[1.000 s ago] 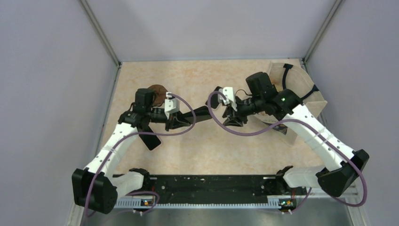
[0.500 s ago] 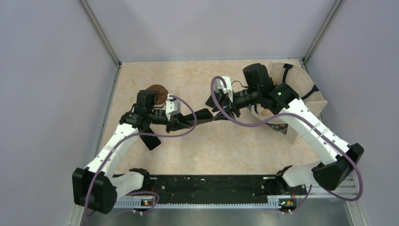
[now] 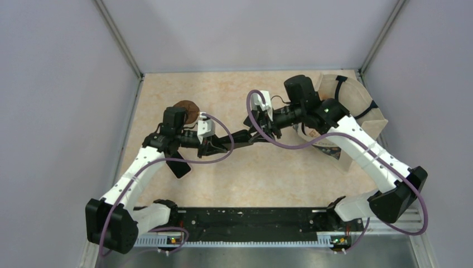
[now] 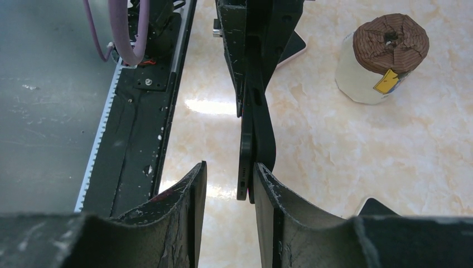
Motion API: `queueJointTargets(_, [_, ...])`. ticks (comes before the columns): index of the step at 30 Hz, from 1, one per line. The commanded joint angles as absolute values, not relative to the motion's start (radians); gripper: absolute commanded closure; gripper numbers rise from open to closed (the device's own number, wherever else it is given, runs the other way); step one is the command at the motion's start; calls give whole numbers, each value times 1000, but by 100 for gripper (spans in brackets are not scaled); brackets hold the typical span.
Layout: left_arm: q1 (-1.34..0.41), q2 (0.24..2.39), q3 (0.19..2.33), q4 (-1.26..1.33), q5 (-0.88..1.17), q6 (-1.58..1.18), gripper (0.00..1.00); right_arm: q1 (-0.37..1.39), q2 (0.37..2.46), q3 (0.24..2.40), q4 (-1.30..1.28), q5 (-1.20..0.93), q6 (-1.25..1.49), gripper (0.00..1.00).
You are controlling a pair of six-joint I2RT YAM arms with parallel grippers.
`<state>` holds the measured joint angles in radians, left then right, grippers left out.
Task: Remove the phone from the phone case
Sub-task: Remove the phone case from the phone.
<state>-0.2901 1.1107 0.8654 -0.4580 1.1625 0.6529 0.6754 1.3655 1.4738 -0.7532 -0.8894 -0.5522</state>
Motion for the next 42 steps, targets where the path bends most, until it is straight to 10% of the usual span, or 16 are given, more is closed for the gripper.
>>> queueJointTargets(1, [-295, 1088, 873, -381, 1216, 641, 100, 693, 1362, 1489, -718, -920, -544, 64])
queueJointTargets(42, [-311, 1077, 882, -462, 1283, 733, 100, 704, 1395, 1417, -641, -822, -507, 66])
